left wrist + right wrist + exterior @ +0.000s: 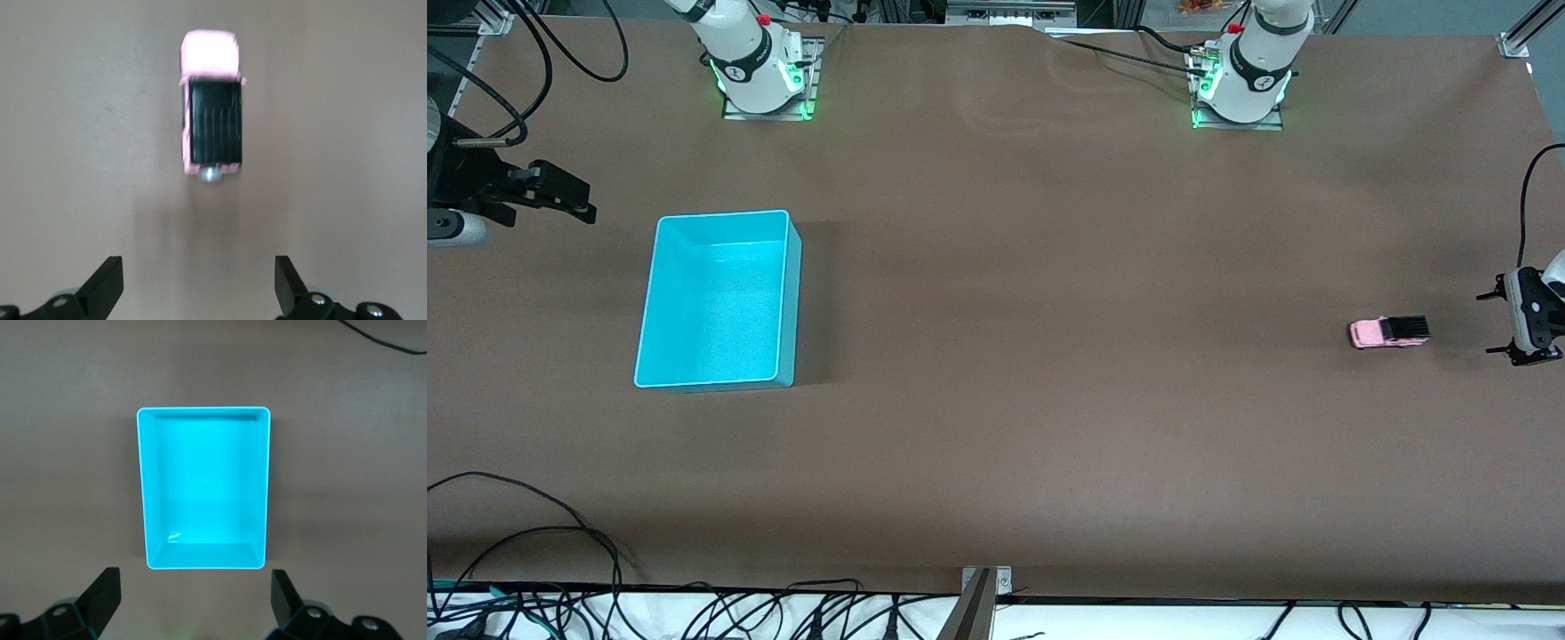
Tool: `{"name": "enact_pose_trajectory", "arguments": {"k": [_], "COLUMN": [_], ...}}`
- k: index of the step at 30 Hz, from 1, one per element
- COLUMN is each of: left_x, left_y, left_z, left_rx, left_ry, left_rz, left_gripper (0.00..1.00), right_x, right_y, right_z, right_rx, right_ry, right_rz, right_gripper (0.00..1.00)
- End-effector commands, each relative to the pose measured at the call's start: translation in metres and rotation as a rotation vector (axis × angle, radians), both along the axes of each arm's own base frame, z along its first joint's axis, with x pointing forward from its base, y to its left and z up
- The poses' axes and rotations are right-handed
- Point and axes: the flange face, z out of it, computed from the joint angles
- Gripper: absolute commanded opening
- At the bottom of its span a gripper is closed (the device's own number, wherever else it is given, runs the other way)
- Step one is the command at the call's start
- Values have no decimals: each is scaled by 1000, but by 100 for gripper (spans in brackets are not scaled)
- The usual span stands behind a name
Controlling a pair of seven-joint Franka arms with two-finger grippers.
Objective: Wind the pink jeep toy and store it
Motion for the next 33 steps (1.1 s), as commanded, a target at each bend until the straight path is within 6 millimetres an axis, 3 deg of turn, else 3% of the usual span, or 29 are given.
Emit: {"name": "enact_pose_trajectory", "arguments": {"k": [1, 8, 13, 20, 33], "left_x": [21, 45, 57, 71, 74], "left_y": [-21, -47, -61, -99, -145], "left_z": [32, 59, 88, 116, 149], "left_rx": [-16, -15, -24, -26, -8], "left_ry": [-19, -53, -39, 5, 74], "left_rz": [55, 130, 196, 241, 328], "left_gripper": [100, 100, 100, 100, 100], "right_x": [-5, -5, -5, -5, -5], "right_y": [-2, -2, -2, -2, -3], "right_z": [2, 2, 2, 2, 2], "right_rx": [-11, -11, -11, -11, -10], "right_ry": [-3, -3, -3, -3, -1], "right_rz": [3, 3, 3, 3, -4], "right_gripper": [100, 100, 100, 100, 100]}}
